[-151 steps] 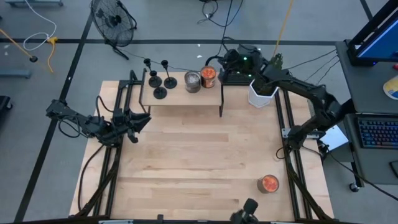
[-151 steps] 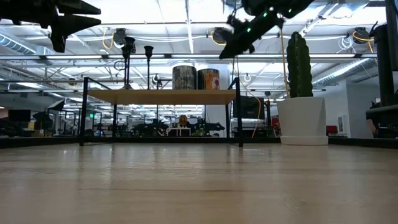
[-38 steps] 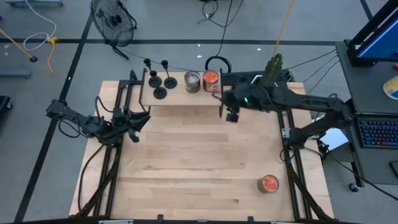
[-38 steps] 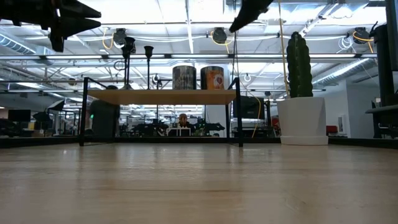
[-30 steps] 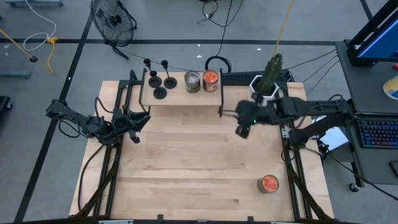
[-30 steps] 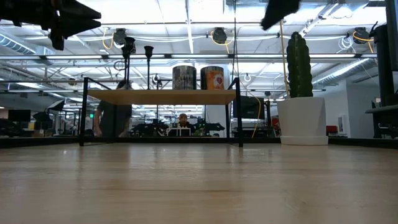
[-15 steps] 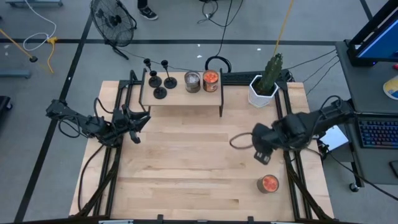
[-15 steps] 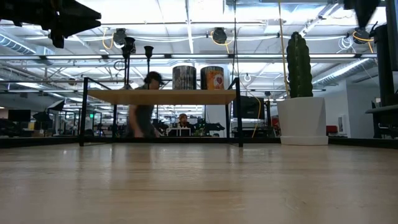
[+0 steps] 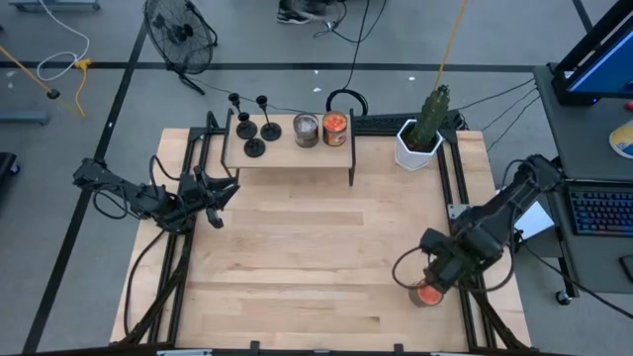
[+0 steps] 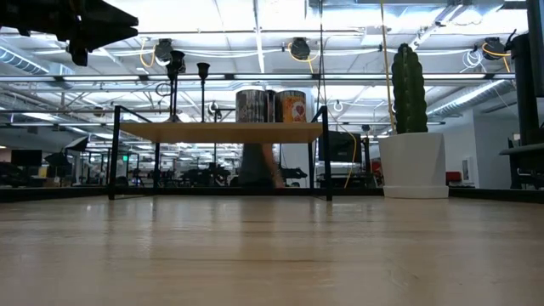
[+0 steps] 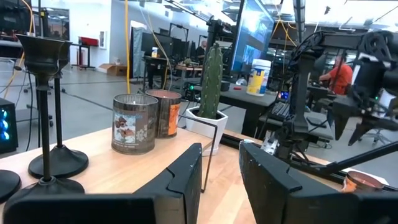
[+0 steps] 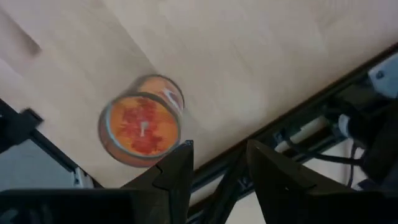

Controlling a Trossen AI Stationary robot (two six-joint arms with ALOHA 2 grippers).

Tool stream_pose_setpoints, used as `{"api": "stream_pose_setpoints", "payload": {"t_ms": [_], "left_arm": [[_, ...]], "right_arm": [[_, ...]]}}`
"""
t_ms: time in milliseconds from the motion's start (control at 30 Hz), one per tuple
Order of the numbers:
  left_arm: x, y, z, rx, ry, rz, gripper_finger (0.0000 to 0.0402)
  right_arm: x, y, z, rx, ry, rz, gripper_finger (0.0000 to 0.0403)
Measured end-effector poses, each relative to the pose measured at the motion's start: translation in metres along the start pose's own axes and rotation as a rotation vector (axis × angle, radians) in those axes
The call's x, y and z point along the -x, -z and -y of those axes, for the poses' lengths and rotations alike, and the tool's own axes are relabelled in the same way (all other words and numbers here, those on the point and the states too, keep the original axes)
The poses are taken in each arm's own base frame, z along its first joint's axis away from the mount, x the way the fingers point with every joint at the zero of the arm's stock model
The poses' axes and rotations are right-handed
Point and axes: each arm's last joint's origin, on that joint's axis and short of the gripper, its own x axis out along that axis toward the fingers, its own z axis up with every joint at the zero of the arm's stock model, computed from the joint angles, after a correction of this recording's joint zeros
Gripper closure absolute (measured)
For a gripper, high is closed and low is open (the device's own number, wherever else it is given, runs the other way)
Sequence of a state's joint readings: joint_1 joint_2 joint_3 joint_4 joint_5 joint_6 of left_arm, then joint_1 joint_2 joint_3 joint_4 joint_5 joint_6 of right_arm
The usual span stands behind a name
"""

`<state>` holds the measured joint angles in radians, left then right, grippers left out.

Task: Pick & Place candle stick holders
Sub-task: Put the orange scented candle on the shelf

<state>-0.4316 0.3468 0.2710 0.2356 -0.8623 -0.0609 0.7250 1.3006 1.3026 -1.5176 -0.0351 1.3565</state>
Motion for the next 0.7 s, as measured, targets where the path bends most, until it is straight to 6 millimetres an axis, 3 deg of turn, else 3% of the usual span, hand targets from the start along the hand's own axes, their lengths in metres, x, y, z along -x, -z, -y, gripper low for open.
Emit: {"api": "stream_pose_setpoints", "payload": {"t_ms": [433, 700], "left_arm": [[0.0, 0.0, 0.0, 0.026, 0.0, 0.001, 0.0289], [0.0, 0.0, 0.0, 0.047, 0.0, 0.0, 0.0289]], "right_arm": [[-0.071, 0.019, -0.009, -0.053, -0.027, -0.068, 0.0261], [-0.088, 0.021, -0.005, -0.071, -0.141, -0.061, 0.0261]]}}
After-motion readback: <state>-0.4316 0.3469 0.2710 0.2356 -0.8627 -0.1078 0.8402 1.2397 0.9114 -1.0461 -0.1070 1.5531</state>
